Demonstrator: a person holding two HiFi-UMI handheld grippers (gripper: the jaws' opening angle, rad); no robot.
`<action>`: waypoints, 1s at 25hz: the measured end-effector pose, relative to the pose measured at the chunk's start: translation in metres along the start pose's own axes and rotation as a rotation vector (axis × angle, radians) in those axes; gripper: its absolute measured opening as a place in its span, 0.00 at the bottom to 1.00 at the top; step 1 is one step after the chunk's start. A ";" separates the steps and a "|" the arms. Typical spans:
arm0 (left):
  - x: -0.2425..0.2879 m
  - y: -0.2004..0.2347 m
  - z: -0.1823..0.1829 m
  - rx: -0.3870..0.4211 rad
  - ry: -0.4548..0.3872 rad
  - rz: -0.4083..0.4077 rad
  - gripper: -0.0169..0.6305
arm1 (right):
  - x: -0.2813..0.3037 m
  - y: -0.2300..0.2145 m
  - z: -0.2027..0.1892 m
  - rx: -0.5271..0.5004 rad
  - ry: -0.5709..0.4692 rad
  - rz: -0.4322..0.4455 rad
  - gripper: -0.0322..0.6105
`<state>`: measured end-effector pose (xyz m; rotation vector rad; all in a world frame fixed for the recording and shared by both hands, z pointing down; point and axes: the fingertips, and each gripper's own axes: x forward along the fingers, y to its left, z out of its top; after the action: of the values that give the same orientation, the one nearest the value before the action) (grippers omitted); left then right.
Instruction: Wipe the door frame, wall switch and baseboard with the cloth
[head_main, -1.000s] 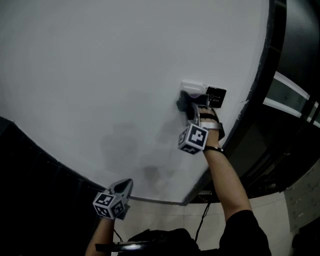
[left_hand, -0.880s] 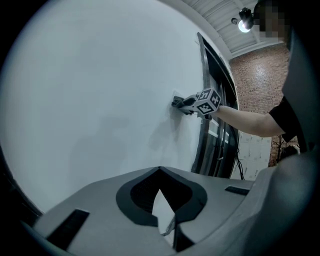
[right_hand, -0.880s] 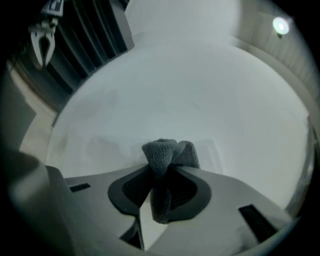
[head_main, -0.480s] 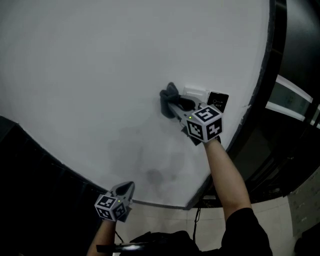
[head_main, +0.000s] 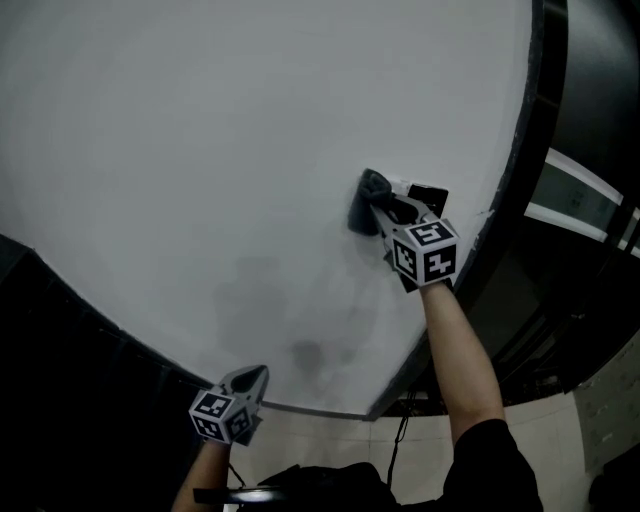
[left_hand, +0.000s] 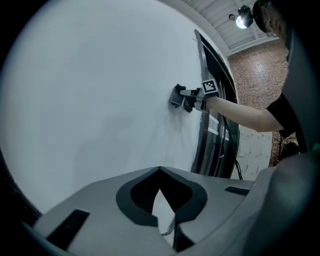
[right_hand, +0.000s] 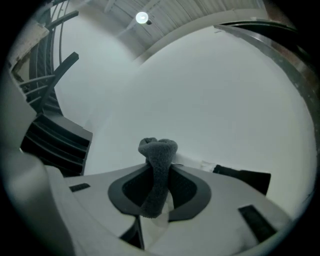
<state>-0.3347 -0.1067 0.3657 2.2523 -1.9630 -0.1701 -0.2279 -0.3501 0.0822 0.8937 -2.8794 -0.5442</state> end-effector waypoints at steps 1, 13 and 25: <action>0.003 -0.003 -0.001 0.002 0.002 -0.005 0.03 | -0.003 -0.005 -0.002 -0.014 0.006 -0.016 0.18; 0.021 -0.024 -0.004 0.006 0.015 -0.050 0.03 | -0.036 -0.047 -0.019 -0.008 0.040 -0.088 0.18; 0.037 -0.038 -0.006 0.014 0.025 -0.087 0.03 | -0.067 -0.087 -0.033 0.016 0.057 -0.155 0.19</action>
<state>-0.2918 -0.1383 0.3647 2.3382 -1.8614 -0.1375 -0.1206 -0.3896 0.0840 1.1226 -2.7837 -0.5001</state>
